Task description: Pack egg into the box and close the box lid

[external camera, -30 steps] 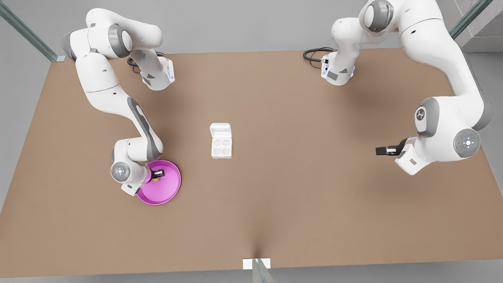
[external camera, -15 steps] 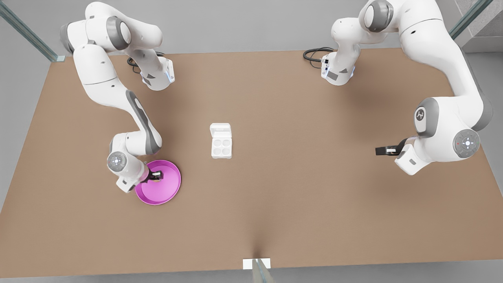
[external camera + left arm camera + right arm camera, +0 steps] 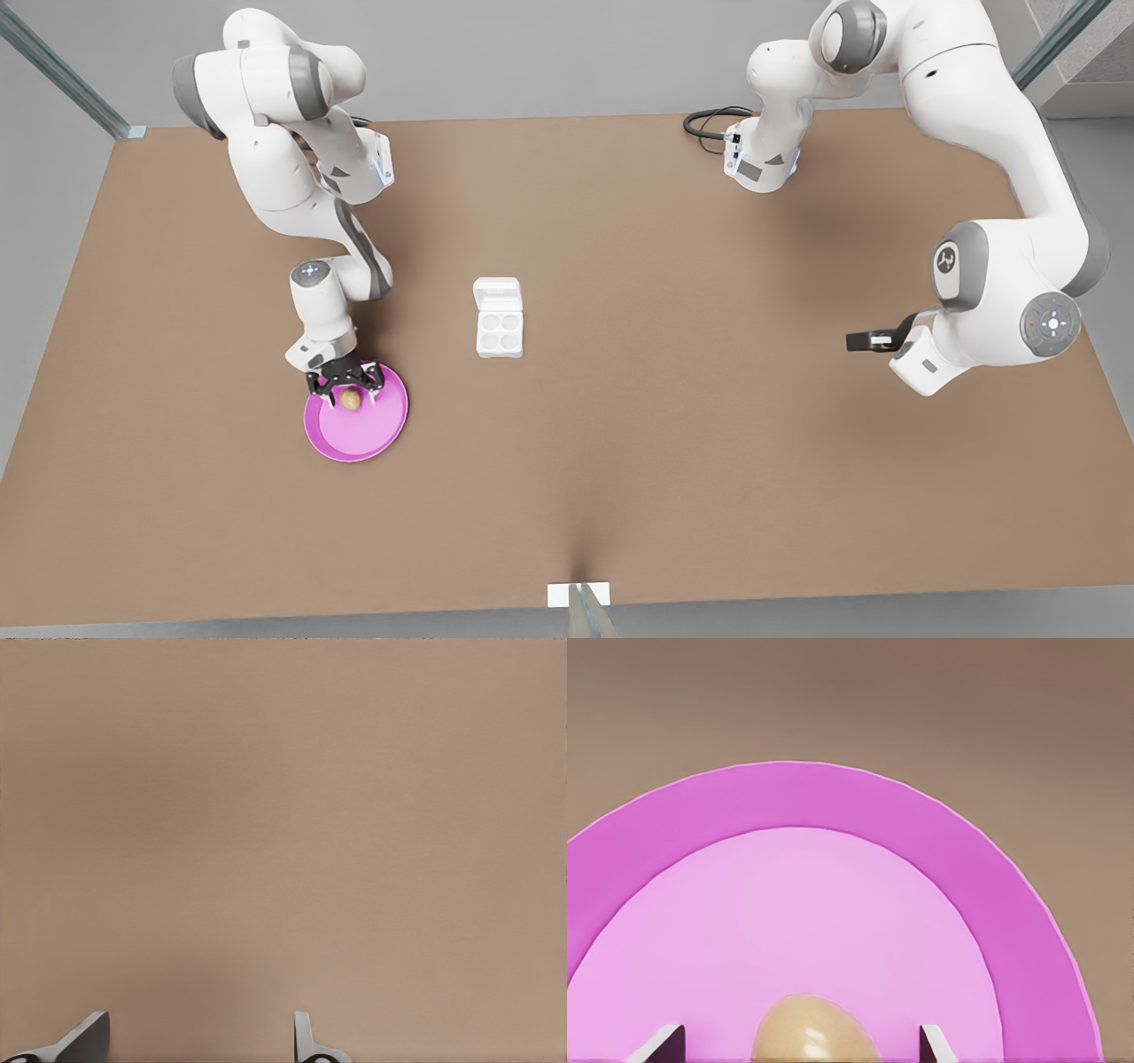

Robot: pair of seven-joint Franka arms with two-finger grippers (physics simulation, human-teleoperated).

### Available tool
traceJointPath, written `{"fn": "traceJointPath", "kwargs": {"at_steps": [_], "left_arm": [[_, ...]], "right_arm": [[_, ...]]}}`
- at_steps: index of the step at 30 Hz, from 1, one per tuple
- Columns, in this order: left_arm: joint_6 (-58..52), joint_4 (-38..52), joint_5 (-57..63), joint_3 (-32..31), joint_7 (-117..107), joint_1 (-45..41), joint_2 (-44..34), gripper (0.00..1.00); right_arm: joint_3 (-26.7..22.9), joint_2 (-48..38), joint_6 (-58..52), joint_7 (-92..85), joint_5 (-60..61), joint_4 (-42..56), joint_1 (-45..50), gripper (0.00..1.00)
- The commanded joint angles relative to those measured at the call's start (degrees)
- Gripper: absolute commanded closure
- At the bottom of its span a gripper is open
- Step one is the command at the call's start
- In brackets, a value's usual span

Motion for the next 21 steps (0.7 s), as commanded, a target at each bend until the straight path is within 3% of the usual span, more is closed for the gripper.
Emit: {"fn": "traceJointPath", "kwargs": {"at_steps": [1, 3, 5, 6, 21], "left_arm": [[0.0, 0.0, 0.0, 0.0, 0.0, 0.0, 0.0, 0.00], [0.0, 0.0, 0.0, 0.0, 0.1, 0.0, 0.0, 0.00], [0.1, 0.0, 0.0, 0.0, 0.1, 0.0, 0.0, 0.00], [0.0, 0.0, 0.0, 0.0, 0.1, 0.1, 0.0, 0.00], [0.1, 0.0, 0.0, 0.0, 0.1, 0.0, 0.3, 0.00]], "right_arm": [[0.0, -0.1, 0.0, 0.0, 0.0, 0.0, -0.3, 0.05], [0.0, -0.3, 0.0, 0.0, 0.0, 0.2, -0.3, 0.14], [0.0, -0.4, 0.0, 0.0, 0.0, 0.1, -0.3, 0.34], [0.0, -0.2, 0.0, 0.0, 0.0, 0.2, -0.3, 0.36], [0.0, -0.4, 0.0, 0.0, 0.0, -0.1, -1.2, 0.37]]}}
